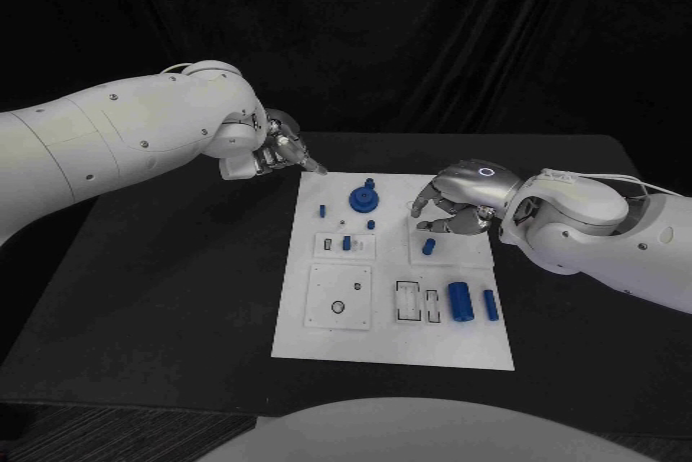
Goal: Assemble the parts on the task board
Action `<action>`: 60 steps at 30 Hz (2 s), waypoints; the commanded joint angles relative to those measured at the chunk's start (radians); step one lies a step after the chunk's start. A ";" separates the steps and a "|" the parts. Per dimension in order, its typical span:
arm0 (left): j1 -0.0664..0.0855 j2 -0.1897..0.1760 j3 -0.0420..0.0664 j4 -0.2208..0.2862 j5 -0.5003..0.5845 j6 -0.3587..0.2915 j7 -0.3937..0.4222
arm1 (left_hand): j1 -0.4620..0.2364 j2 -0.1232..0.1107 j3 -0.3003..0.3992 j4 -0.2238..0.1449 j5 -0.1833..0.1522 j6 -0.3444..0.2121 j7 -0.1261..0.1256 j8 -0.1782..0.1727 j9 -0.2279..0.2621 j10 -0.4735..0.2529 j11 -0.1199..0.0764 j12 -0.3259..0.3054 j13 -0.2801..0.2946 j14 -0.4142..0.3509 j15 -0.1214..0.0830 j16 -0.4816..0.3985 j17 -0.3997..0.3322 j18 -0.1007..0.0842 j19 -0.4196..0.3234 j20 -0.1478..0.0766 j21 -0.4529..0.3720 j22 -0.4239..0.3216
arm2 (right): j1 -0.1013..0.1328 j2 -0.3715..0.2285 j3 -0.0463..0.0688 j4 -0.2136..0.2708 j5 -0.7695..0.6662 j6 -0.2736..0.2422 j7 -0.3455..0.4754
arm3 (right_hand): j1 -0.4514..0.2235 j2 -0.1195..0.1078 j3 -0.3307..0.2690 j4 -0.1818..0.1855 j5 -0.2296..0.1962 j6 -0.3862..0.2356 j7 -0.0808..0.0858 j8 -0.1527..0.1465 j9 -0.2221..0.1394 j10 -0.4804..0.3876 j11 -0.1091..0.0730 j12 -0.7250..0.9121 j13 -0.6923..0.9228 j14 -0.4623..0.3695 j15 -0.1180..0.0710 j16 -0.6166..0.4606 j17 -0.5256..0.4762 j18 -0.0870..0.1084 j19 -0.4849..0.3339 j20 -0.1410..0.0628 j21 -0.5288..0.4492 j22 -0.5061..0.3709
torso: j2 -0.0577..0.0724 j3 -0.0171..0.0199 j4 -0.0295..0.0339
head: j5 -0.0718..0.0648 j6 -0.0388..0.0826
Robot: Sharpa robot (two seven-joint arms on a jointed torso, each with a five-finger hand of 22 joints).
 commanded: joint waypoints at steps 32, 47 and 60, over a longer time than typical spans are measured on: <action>-0.051 0.046 0.001 -0.039 -0.002 0.082 -0.064 | -0.038 0.016 -0.078 0.038 -0.036 0.375 -0.075 0.336 0.476 0.105 -0.044 0.004 0.262 0.105 -0.036 0.003 0.263 -0.005 0.011 -0.027 0.014 0.211 | -0.003 0.001 0.001 -0.002 0.004 -0.017 -0.002 | -0.030 0.002 -0.001 0.031 0.007 0.053 -0.010 0.003 -0.019 0.000 -0.002 -0.004 0.093 0.023 0.003 -0.003 -0.001 0.020 0.004 0.008 -0.010 0.115 | 0.000 0.0000 0.0009 | 0.002 0.000; -0.059 0.052 0.001 -0.022 -0.144 0.090 -0.054 | -0.075 -0.002 -0.122 0.062 -0.055 0.377 -0.092 0.401 0.641 0.105 -0.059 0.004 0.262 0.105 -0.049 0.003 0.263 -0.016 0.045 -0.039 0.055 0.225 | -0.003 0.003 0.001 -0.004 0.006 -0.014 -0.001 | -0.031 0.002 -0.002 0.032 0.008 0.055 -0.010 0.003 -0.020 0.000 -0.003 -0.004 0.092 0.023 0.002 -0.004 -0.001 0.020 0.004 0.008 -0.013 0.115 | 0.000 -0.0019 0.0004 | 0.006 0.000; -0.063 0.066 0.001 -0.024 -0.173 0.087 -0.026 | -0.051 0.014 -0.108 0.050 -0.039 0.364 -0.090 0.374 0.653 0.105 -0.059 0.004 0.262 0.105 -0.050 0.003 0.263 -0.015 0.041 -0.041 0.049 0.223 | -0.003 0.003 0.001 -0.005 0.006 -0.009 -0.004 | -0.032 0.003 -0.001 0.033 0.010 0.056 -0.011 0.003 -0.021 0.000 -0.003 -0.004 0.093 0.023 0.002 -0.005 -0.003 0.021 0.003 0.007 -0.015 0.114 | 0.000 -0.0002 0.0024 | 0.004 0.000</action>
